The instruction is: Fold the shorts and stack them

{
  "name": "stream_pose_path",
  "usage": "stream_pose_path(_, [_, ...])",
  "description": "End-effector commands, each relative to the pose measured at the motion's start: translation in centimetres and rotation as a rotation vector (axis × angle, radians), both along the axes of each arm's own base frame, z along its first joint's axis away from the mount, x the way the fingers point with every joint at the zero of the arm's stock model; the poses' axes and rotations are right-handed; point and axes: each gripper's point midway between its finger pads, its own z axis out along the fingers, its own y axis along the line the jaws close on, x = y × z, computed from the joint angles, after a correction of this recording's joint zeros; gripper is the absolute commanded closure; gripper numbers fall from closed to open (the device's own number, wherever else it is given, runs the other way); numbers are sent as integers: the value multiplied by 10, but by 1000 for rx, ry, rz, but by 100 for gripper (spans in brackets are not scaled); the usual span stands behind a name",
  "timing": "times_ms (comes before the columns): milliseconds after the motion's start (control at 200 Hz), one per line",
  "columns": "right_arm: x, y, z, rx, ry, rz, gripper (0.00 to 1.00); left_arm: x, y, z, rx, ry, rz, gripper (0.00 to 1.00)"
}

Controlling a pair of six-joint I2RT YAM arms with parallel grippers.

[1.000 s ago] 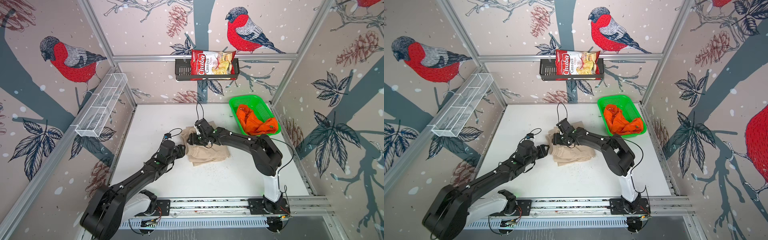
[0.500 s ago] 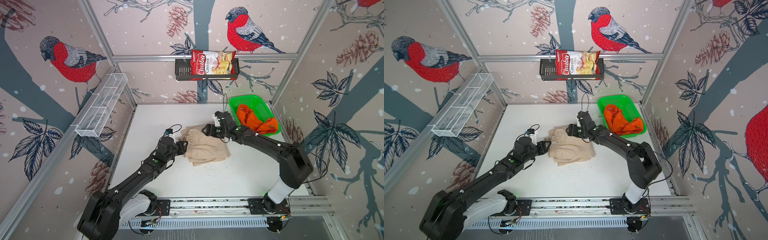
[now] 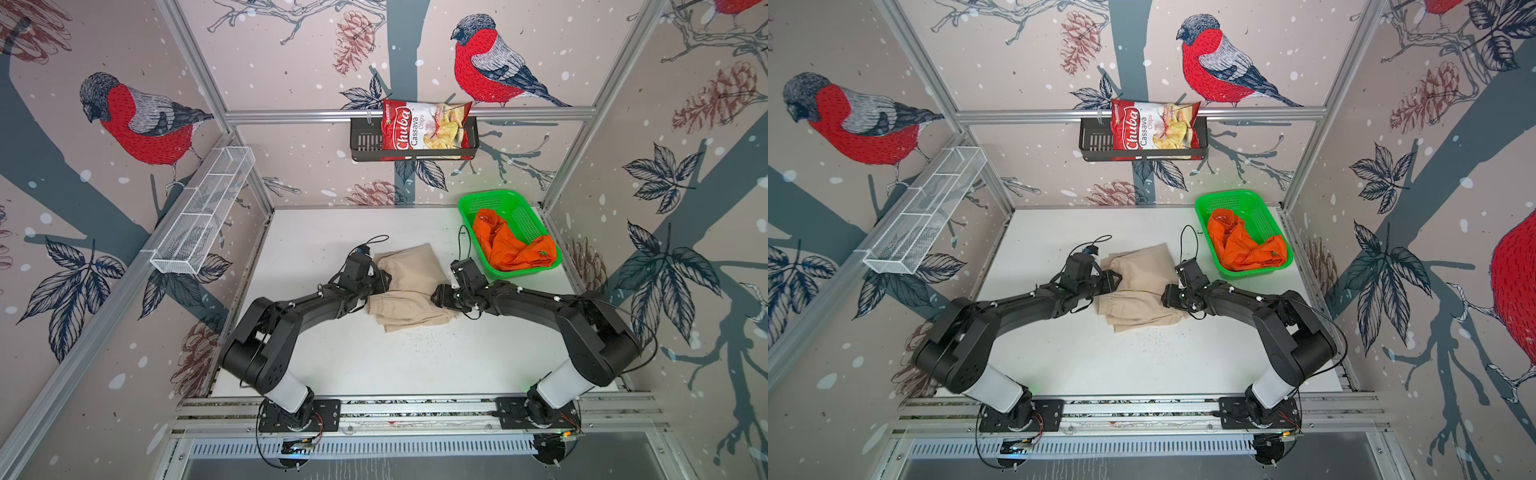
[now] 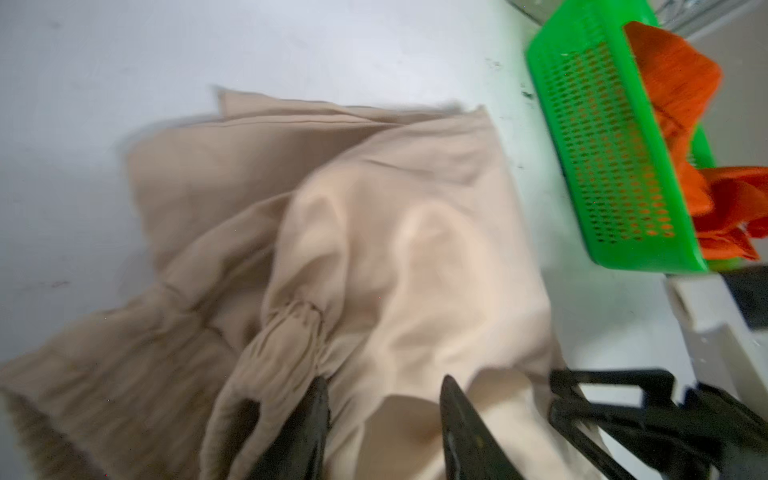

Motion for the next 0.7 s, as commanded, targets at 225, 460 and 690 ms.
stream_pose_path(225, [-37,0,-40,-77,57,-40,41,20,45,-42,7,98,86,56])
stream_pose_path(460, [-19,51,18,80,-46,-27,32,36,63,-3,39,36,99,45])
stream_pose_path(690, [9,74,126,292,-248,-34,27,15,53,77,140,-71,78,27])
